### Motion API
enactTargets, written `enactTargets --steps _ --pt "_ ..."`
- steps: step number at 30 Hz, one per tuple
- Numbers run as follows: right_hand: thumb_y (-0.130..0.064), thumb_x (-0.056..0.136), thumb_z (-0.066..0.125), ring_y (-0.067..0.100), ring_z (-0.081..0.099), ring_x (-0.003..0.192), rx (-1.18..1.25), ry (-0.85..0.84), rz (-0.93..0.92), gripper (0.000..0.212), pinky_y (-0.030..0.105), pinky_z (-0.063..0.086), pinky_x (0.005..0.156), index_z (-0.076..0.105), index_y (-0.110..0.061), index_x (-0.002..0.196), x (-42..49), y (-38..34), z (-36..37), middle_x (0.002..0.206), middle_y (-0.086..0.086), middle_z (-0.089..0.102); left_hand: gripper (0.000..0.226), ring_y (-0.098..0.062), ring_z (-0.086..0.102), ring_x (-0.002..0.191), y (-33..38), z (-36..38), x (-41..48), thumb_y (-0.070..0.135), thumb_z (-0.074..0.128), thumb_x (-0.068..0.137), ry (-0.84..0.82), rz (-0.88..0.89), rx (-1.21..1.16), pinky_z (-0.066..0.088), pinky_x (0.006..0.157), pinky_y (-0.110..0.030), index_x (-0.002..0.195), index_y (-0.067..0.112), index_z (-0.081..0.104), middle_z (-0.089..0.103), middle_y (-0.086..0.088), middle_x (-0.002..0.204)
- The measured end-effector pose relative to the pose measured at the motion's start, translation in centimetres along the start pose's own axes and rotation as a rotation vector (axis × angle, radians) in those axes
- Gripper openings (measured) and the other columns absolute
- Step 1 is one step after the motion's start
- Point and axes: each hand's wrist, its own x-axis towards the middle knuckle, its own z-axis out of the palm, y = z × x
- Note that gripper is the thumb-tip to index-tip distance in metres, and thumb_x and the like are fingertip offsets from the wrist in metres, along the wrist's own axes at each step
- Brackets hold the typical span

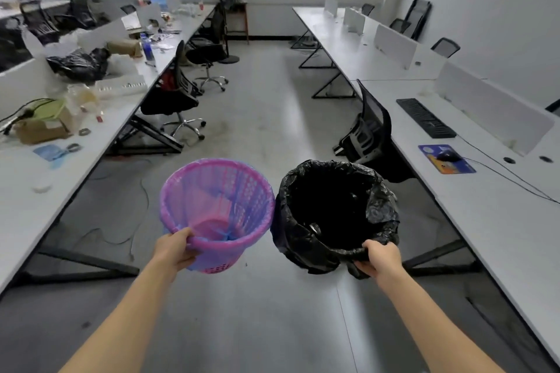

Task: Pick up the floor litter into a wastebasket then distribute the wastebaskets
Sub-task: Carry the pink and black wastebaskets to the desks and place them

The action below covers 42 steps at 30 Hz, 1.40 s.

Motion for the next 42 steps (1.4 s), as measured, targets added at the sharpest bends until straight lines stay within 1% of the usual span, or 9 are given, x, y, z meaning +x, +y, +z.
enactTargets --steps 7,11,15,19,23,26,29,34,42 --pt "-0.002 0.093 0.058 0.036 0.065 0.095 -0.003 -0.046 0.05 0.028 0.035 0.056 0.056 0.051 0.003 0.12 15.1 -9.7 12.1 0.114 0.023 0.059 0.008 -0.019 0.062 0.037 10.6 10.1 16.8 0.01 0.058 0.089 0.028 0.003 0.022 0.053 0.061 -0.036 0.093 0.002 0.058 0.062 -0.015 0.069" --pt "-0.004 0.095 0.059 0.035 0.064 0.098 -0.04 -0.082 0.09 0.046 0.034 0.058 0.056 0.044 -0.001 0.138 22.8 -15.9 18.5 0.122 0.021 0.057 0.012 -0.018 0.061 0.035 16.2 14.7 24.7 0.01 0.058 0.09 0.05 -0.018 0.024 0.054 0.05 -0.03 0.098 0.001 0.057 0.061 -0.016 0.071" --pt "-0.002 0.095 0.056 0.038 0.064 0.1 -0.07 -0.078 0.097 0.027 0.037 0.055 0.058 0.049 0.001 0.12 29.7 -22.9 25.4 0.122 0.024 0.057 0.016 -0.016 0.06 0.031 22.1 18.7 33.1 0.011 0.058 0.09 0.081 -0.047 0.016 0.053 0.037 -0.026 0.103 0.001 0.057 0.061 -0.017 0.077" --pt "-0.001 0.095 0.057 0.035 0.064 0.088 -0.09 -0.069 0.087 0.036 0.037 0.055 0.056 0.045 0.002 0.129 37.1 -29.2 33.0 0.117 0.023 0.057 0.018 -0.016 0.058 0.029 27.7 23.1 42.3 0.01 0.059 0.09 0.085 -0.077 -0.009 0.051 0.033 -0.027 0.105 0.001 0.057 0.06 -0.016 0.077" --pt "0.002 0.095 0.054 0.031 0.06 0.079 -0.074 -0.044 0.074 0.007 0.037 0.054 0.057 0.051 0.002 0.101 44.6 -34.7 40.8 0.094 0.019 0.056 0.012 -0.015 0.059 0.03 33.8 28.3 52.6 0.011 0.058 0.091 0.049 -0.094 0.001 0.05 0.035 -0.025 0.1 0.003 0.057 0.062 -0.019 0.088" --pt "0.004 0.093 0.054 0.032 0.061 0.084 -0.037 0.006 0.078 0.012 0.038 0.054 0.06 0.047 -0.003 0.085 49.0 -38.9 45.6 0.091 0.018 0.054 0.015 -0.016 0.058 0.029 38.7 31.8 59.2 0.012 0.059 0.091 0.032 -0.105 0.016 0.049 0.032 -0.025 0.103 0.004 0.056 0.062 -0.018 0.086" --pt "0.004 0.092 0.056 0.041 0.063 0.103 -0.011 0.031 0.091 0.011 0.043 0.058 0.069 0.048 -0.003 0.09 55.0 -44.4 51.0 0.098 0.021 0.055 0.02 -0.016 0.058 0.029 45.2 36.5 67.2 0.013 0.06 0.091 -0.014 -0.107 0.033 0.047 0.029 -0.025 0.107 0.003 0.054 0.063 -0.02 0.094" --pt "-0.001 0.094 0.058 0.037 0.065 0.099 0.021 0.062 0.091 0.026 0.041 0.059 0.068 0.048 -0.003 0.118 63.5 -51.9 56.8 0.106 0.019 0.057 0.022 -0.016 0.059 0.03 53.6 44.2 76.6 0.013 0.06 0.09 -0.038 -0.079 0.067 0.048 0.03 -0.024 0.109 0.002 0.056 0.064 -0.022 0.097" --pt "-0.003 0.091 0.061 0.04 0.066 0.101 -0.015 0.029 0.113 0.031 0.037 0.059 0.06 0.051 0.001 0.12 83.9 -64.1 66.8 0.122 0.027 0.058 0.009 -0.015 0.056 0.028 64.2 59.2 92.9 0.009 0.058 0.086 0.022 -0.081 0.072 0.049 0.033 -0.024 0.093 0.003 0.057 0.059 -0.015 0.067"
